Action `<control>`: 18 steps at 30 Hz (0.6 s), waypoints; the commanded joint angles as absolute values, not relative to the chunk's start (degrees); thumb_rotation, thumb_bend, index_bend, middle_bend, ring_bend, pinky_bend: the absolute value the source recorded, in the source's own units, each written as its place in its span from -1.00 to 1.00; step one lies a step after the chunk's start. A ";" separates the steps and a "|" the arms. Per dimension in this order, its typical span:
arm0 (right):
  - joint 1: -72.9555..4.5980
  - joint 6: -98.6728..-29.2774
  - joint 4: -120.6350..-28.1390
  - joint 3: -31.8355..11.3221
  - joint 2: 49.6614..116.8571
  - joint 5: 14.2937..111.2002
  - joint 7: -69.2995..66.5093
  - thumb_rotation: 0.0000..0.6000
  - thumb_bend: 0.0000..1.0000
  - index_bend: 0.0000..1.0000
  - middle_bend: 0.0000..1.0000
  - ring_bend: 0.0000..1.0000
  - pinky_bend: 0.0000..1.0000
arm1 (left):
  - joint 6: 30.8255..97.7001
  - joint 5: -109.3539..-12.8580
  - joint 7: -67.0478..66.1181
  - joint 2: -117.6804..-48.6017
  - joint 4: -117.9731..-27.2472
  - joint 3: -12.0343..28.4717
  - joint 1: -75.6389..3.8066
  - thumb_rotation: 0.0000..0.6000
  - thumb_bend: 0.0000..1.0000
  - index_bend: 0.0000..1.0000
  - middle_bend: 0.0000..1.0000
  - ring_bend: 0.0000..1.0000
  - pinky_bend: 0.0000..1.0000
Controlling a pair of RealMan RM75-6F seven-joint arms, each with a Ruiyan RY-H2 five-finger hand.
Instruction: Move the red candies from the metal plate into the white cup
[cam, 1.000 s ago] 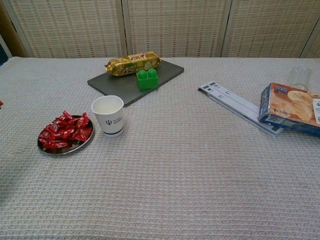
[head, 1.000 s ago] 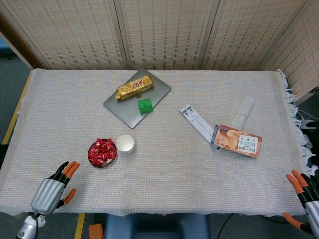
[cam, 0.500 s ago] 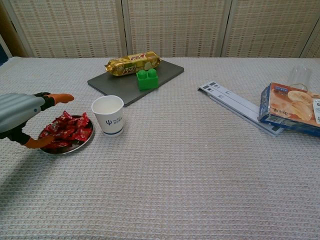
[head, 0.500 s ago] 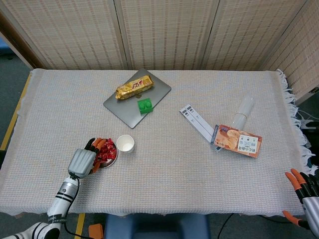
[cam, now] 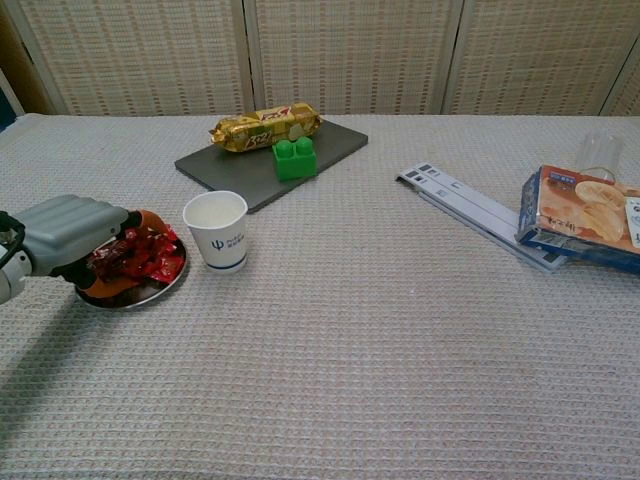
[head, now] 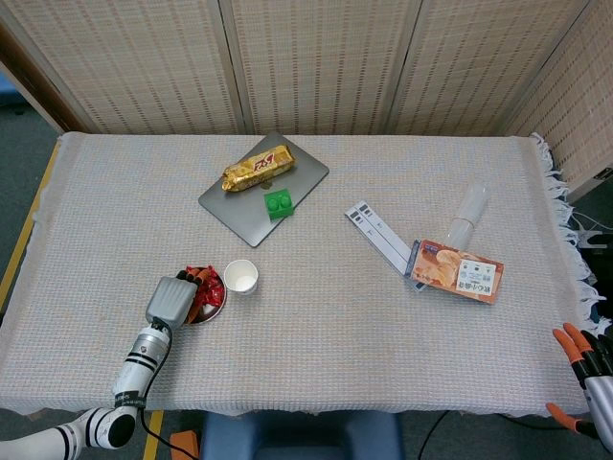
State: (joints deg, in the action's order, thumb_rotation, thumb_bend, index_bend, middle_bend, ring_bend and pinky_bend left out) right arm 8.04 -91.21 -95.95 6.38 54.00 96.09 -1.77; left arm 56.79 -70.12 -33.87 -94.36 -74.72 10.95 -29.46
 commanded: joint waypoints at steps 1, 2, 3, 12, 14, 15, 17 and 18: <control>8.16 -91.49 -95.93 6.51 53.95 96.42 -1.94 1.00 -0.91 -1.00 -1.00 -1.00 -1.00 | 56.24 -70.02 -32.75 -94.45 -74.10 10.29 -30.07 1.00 -0.26 -0.43 -0.33 -0.32 0.78; 8.23 -91.63 -95.89 6.53 53.95 96.49 -1.99 1.00 -0.91 -1.00 -1.00 -1.00 -1.00 | 56.06 -69.94 -32.57 -94.41 -73.91 10.11 -30.23 1.00 -0.25 -0.38 -0.30 -0.31 0.77; 8.28 -91.75 -95.85 6.53 53.95 96.52 -2.01 1.00 -0.91 -1.00 -1.00 -1.00 -1.00 | 56.03 -69.88 -32.50 -94.39 -73.75 9.90 -30.33 1.00 -0.24 -0.33 -0.29 -0.31 0.77; 8.22 -91.27 -95.99 6.62 53.77 96.30 -1.94 1.00 -0.91 -1.00 -1.00 -1.00 -1.00 | 58.34 -70.44 -31.83 -95.00 -72.39 8.83 -30.82 1.00 -0.19 -0.09 -0.19 -0.24 0.78; 8.25 -91.28 -96.03 6.63 53.75 96.28 -1.92 1.00 -0.91 -1.00 -1.00 -1.00 -1.00 | 58.56 -70.47 -31.74 -95.04 -72.33 8.60 -30.97 1.00 -0.16 -0.05 -0.15 -0.22 0.79; 8.25 -91.26 -96.04 6.64 53.73 96.30 -1.90 1.00 -0.91 -1.00 -1.00 -1.00 -1.00 | 58.71 -70.52 -31.70 -95.07 -72.33 8.52 -31.03 1.00 -0.15 -0.03 -0.13 -0.21 0.80; 8.28 -91.28 -96.06 6.65 53.71 96.30 -1.88 1.00 -0.91 -1.00 -1.00 -1.00 -1.00 | 59.29 -70.63 -31.93 -95.22 -72.19 8.35 -31.11 1.00 -0.12 0.02 -0.07 -0.17 0.83; 8.30 -91.32 -96.06 6.66 53.71 96.32 -1.90 1.00 -0.91 -1.00 -1.00 -1.00 -1.00 | 59.48 -70.64 -31.98 -95.27 -72.18 8.27 -31.13 1.00 -0.11 0.03 -0.05 -0.16 0.84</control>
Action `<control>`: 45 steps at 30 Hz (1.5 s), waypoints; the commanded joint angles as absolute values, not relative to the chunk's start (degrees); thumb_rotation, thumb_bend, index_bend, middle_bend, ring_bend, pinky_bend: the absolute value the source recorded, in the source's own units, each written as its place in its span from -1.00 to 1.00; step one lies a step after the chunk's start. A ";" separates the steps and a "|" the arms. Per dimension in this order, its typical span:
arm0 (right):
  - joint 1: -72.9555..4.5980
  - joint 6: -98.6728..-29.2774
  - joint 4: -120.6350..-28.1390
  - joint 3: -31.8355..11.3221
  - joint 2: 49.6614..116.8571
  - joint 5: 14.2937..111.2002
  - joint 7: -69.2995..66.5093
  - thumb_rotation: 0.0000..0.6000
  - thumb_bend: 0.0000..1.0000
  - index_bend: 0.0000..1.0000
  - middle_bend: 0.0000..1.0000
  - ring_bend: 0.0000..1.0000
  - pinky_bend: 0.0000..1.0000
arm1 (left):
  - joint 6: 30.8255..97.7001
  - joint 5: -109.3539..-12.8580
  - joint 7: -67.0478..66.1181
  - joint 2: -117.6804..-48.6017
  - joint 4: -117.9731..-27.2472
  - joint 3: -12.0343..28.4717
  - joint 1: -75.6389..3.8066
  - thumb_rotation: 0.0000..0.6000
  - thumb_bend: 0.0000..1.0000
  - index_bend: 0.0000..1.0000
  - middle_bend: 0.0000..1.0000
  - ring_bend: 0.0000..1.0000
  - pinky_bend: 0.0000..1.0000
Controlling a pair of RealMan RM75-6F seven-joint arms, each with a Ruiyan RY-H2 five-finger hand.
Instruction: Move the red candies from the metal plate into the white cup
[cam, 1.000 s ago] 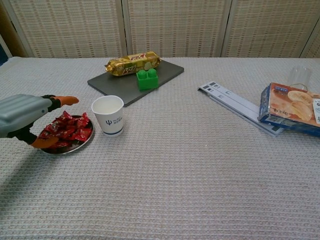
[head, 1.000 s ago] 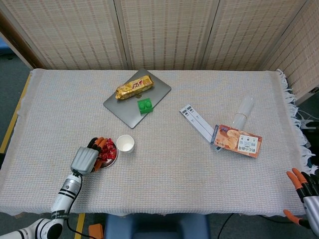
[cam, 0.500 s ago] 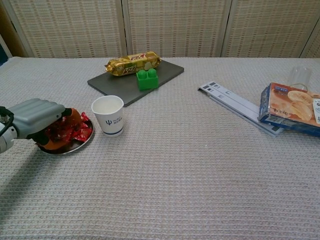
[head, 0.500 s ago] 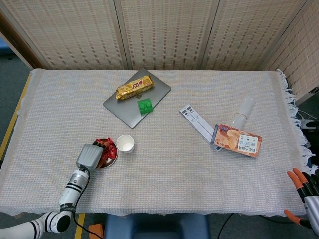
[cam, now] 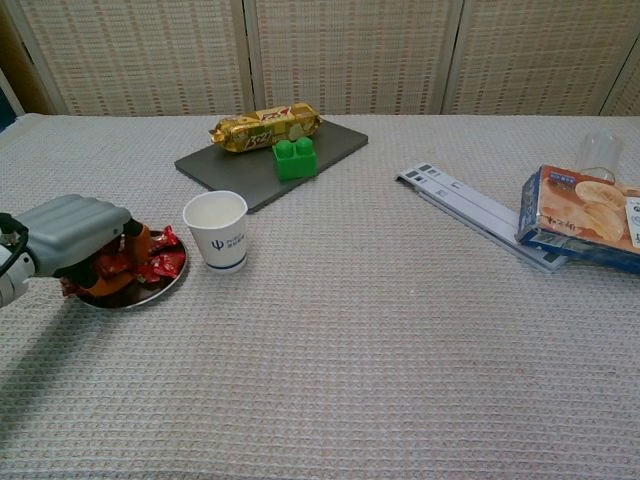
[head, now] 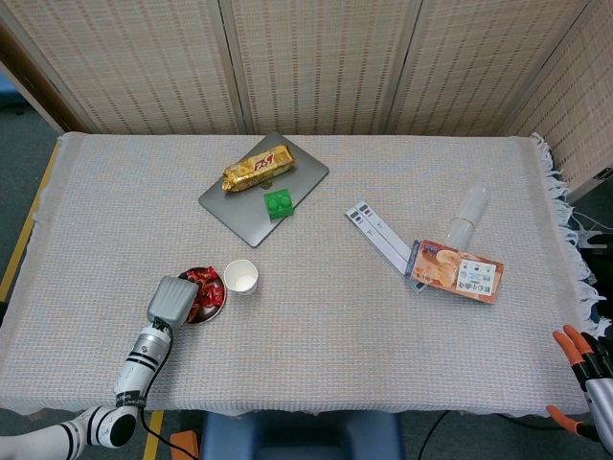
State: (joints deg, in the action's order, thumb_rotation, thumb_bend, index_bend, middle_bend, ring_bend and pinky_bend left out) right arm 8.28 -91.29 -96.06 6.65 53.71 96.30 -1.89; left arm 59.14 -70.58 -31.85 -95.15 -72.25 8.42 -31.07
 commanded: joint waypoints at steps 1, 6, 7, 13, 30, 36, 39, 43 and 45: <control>8.35 -91.39 -96.05 6.66 53.70 96.32 -1.92 1.00 -0.91 -1.00 -1.00 -1.00 -1.00 | 59.64 -70.59 -31.98 -95.31 -72.21 8.18 -31.15 1.00 -0.10 0.06 -0.02 -0.14 0.85; 8.38 -91.41 -95.98 6.70 53.70 96.39 -1.95 1.00 -0.92 -1.00 -1.00 -1.00 -1.00 | 60.64 -70.99 -31.89 -95.57 -71.78 7.83 -31.31 1.00 -0.05 0.15 0.09 -0.07 0.89; 8.38 -91.40 -96.00 6.70 53.69 96.40 -1.93 1.00 -0.91 -1.00 -1.00 -1.00 -1.00 | 60.86 -71.23 -31.69 -95.65 -71.58 7.73 -31.38 1.00 -0.04 0.18 0.12 -0.06 0.91; 8.47 -91.54 -95.95 6.72 53.68 96.47 -2.03 1.00 -0.91 -1.00 -1.00 -1.00 -1.00 | 61.97 -72.51 -30.12 -96.20 -70.16 7.23 -31.54 1.00 0.06 0.30 0.28 0.06 0.98; 8.55 -91.57 -95.96 6.71 53.66 96.46 -2.02 1.00 -0.91 -1.00 -1.00 -1.00 -1.00 | 65.20 -74.05 -28.19 -92.90 -74.72 7.19 -30.87 1.00 0.31 0.46 0.46 0.23 1.00; 8.56 -91.54 -95.98 6.73 53.62 96.47 -2.08 1.00 -0.91 -1.00 -1.00 -1.00 -1.00 | 66.01 -73.97 -29.63 -89.23 -80.75 8.10 -31.14 1.00 0.31 0.46 0.46 0.24 1.00; 8.50 -91.47 -96.02 6.71 53.54 96.45 -2.20 1.00 -0.92 -1.00 -1.00 -1.00 -1.00 | 66.16 -73.48 -31.67 -88.22 -83.65 8.91 -31.82 1.00 0.31 0.47 0.46 0.24 1.00; 8.40 -91.24 -95.99 6.65 53.44 96.22 -2.42 1.00 -0.91 -1.00 -1.00 -1.00 -1.00 | 66.02 -72.43 -35.28 -87.98 -86.82 10.48 -33.53 1.00 0.31 0.47 0.46 0.24 1.00; 8.29 -91.02 -96.03 6.61 53.36 96.06 -2.55 1.00 -0.91 -1.00 -1.00 -1.00 -1.00 | 65.76 -71.70 -36.67 -88.13 -88.16 11.34 -34.47 1.00 0.31 0.47 0.46 0.24 1.00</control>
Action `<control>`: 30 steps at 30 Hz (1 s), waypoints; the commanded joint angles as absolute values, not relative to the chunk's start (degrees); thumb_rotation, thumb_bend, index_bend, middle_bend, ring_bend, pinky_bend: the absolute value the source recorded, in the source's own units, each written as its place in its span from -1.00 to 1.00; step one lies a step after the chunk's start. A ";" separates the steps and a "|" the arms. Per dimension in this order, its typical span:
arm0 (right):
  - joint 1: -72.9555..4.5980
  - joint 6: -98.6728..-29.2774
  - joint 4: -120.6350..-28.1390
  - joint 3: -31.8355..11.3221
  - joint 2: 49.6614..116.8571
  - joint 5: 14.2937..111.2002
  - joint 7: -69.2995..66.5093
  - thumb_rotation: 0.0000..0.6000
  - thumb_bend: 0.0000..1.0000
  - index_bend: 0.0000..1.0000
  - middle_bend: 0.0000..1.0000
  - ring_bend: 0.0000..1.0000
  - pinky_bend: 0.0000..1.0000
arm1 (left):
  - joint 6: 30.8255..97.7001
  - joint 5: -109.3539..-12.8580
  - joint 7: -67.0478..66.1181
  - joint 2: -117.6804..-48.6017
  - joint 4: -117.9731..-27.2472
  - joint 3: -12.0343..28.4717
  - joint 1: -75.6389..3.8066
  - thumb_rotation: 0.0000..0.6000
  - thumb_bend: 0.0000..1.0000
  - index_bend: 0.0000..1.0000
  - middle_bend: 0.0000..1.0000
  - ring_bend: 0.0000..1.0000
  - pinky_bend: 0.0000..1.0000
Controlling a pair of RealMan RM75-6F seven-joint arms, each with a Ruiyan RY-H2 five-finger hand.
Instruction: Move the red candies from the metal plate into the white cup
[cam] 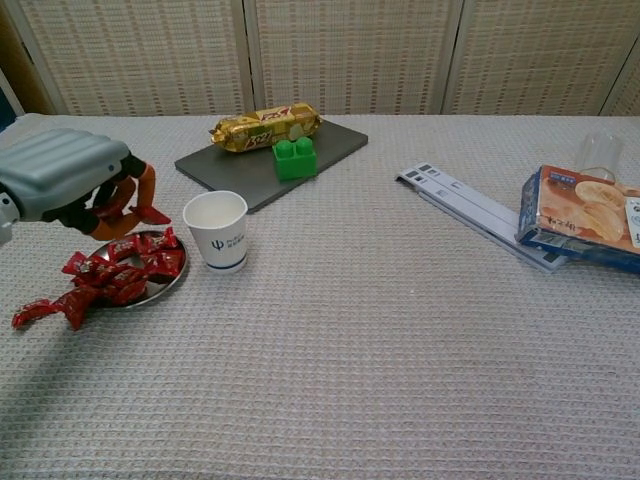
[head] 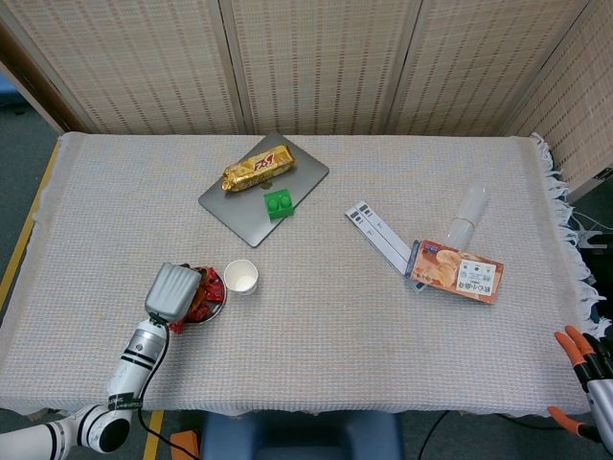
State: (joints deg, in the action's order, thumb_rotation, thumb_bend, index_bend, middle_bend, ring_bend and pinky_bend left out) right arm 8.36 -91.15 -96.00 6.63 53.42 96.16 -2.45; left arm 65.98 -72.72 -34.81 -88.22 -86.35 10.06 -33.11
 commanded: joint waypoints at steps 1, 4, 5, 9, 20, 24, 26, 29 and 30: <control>8.25 -90.91 -96.08 6.60 53.27 95.96 -2.67 1.00 -0.91 -1.00 -1.00 -1.00 -1.00 | 65.61 -71.26 -37.83 -88.27 -88.94 11.89 -35.17 1.00 0.32 0.46 0.46 0.24 1.00; 8.26 -90.96 -96.12 6.57 53.10 95.84 -3.06 1.00 -0.91 -1.00 -1.00 -1.00 -1.00 | 65.25 -70.14 -40.59 -88.86 -90.34 12.92 -36.77 1.00 0.31 0.46 0.46 0.24 1.00; 8.30 -91.01 -96.09 6.57 53.01 95.78 -3.24 1.00 -0.92 -1.00 -1.00 -1.00 -1.00 | 65.12 -69.61 -41.84 -89.27 -90.70 13.31 -37.50 1.00 0.31 0.46 0.46 0.24 1.00; 8.43 -91.28 -95.99 6.51 52.72 95.55 -4.02 1.00 -0.91 -1.00 -1.00 -1.00 -1.00 | 64.61 -67.69 -45.25 -91.33 -90.30 14.26 -39.83 1.00 0.31 0.46 0.46 0.24 1.00; 8.79 -91.72 -95.60 6.38 52.16 94.84 -5.76 1.00 -0.92 -1.00 -1.00 -1.00 -1.00 | 62.57 -64.61 -47.03 -96.80 -81.40 13.52 -43.72 1.00 0.32 0.46 0.46 0.24 1.00; 8.80 -91.68 -95.60 6.37 52.15 94.78 -5.78 1.00 -0.92 -1.00 -1.00 -1.00 -1.00 | 62.15 -64.27 -47.04 -97.08 -80.73 13.22 -43.97 1.00 0.32 0.43 0.45 0.23 1.00; 8.78 -91.55 -95.62 6.36 52.17 94.68 -5.70 1.00 -0.92 -1.00 -1.00 -1.00 -1.00 | 61.63 -64.11 -47.26 -97.50 -79.92 12.78 -44.41 1.00 0.31 0.38 0.42 0.23 1.00; 8.69 -91.28 -95.77 6.25 52.14 94.38 -5.64 1.00 -0.91 -1.00 -1.00 -1.00 -1.00 | 60.97 -64.29 -47.61 -98.55 -78.13 11.97 -45.22 1.00 0.30 0.30 0.39 0.23 1.00; 8.63 -91.11 -95.78 6.24 52.13 94.29 -5.61 1.00 -0.91 -1.00 -1.00 -1.00 -1.00 | 60.95 -64.33 -47.66 -98.72 -77.76 11.91 -45.40 1.00 0.29 0.27 0.38 0.22 1.00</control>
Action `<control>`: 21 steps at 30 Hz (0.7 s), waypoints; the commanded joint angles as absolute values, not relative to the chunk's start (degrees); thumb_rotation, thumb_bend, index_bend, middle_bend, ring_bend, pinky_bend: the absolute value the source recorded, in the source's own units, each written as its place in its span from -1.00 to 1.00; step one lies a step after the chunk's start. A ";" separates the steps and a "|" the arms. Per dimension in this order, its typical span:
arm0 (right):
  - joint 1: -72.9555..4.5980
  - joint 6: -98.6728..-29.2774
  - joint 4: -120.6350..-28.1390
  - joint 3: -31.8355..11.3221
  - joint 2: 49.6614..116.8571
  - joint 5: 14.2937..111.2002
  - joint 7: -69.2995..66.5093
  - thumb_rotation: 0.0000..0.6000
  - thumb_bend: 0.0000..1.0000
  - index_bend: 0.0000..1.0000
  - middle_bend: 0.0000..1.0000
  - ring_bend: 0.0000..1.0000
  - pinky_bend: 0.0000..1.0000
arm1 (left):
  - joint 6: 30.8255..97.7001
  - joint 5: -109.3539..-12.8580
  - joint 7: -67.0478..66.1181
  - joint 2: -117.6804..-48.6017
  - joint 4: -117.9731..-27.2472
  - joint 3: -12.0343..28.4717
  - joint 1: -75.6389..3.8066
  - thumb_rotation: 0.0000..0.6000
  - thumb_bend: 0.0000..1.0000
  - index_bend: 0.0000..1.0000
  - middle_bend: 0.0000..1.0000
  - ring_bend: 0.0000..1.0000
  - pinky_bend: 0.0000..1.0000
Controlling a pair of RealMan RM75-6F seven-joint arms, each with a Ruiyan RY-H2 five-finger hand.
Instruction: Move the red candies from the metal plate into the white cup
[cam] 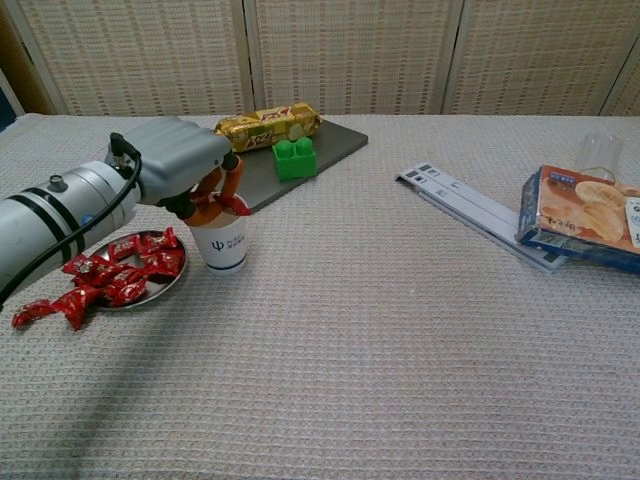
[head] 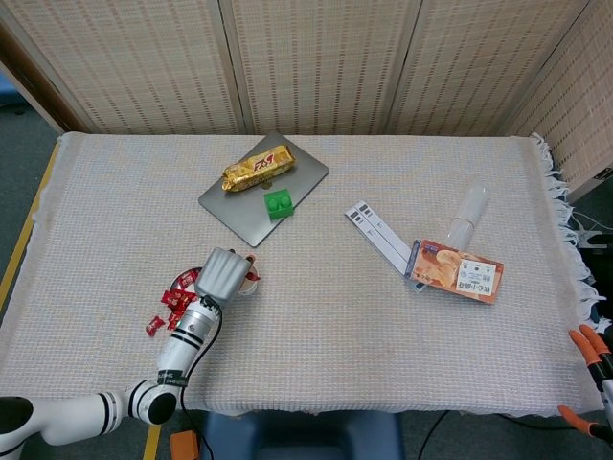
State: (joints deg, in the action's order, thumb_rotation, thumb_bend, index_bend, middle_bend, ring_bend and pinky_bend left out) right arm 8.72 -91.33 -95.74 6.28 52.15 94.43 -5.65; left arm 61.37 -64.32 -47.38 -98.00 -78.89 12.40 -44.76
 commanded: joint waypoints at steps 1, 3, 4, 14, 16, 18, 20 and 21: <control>8.57 -90.92 -95.82 6.22 52.12 94.16 -5.59 1.00 -0.91 -1.00 -1.00 -1.00 -1.00 | 60.96 -64.38 -47.65 -98.87 -77.36 11.85 -45.60 1.00 0.26 0.23 0.37 0.21 1.00; 8.52 -90.75 -95.87 6.21 52.08 94.06 -5.59 1.00 -0.91 -1.00 -1.00 -1.00 -1.00 | 60.93 -64.43 -47.60 -99.02 -76.82 11.81 -45.89 1.00 0.22 0.16 0.36 0.20 1.00; 8.54 -90.78 -95.91 6.19 52.04 94.03 -5.62 1.00 -0.91 -1.00 -1.00 -1.00 -1.00 | 60.94 -64.49 -47.52 -99.07 -76.51 11.77 -46.05 1.00 0.21 0.13 0.35 0.19 1.00; 8.70 -90.92 -96.05 6.09 52.11 93.88 -5.38 1.00 -0.92 -1.00 -1.00 -1.00 -1.00 | 59.44 -64.37 -45.45 -97.72 -77.05 11.10 -46.72 1.00 0.06 -0.24 0.11 0.01 0.84; 8.68 -90.83 -96.10 6.08 52.09 93.84 -5.32 1.00 -0.91 -1.00 -1.00 -1.00 -1.00 | 59.04 -64.28 -44.99 -97.28 -77.50 11.07 -46.92 1.00 0.02 -0.31 0.01 -0.07 0.80; 8.66 -90.77 -96.13 6.07 52.09 93.81 -5.27 1.00 -0.91 -1.00 -1.00 -1.00 -1.00 | 58.85 -64.17 -44.85 -97.11 -77.68 11.07 -47.12 1.00 -0.01 -0.36 -0.07 -0.14 0.77; 8.69 -90.79 -96.17 6.05 52.08 93.76 -5.26 1.00 -0.91 -1.00 -1.00 -1.00 -1.00 | 58.58 -63.83 -44.69 -97.00 -77.73 11.12 -47.35 1.00 -0.02 -0.38 -0.09 -0.16 0.77; 8.70 -90.80 -96.18 6.04 52.09 93.74 -5.26 1.00 -0.91 -1.00 -1.00 -1.00 -1.00 | 58.58 -63.72 -44.63 -97.00 -77.70 11.17 -47.43 1.00 -0.02 -0.39 -0.09 -0.16 0.77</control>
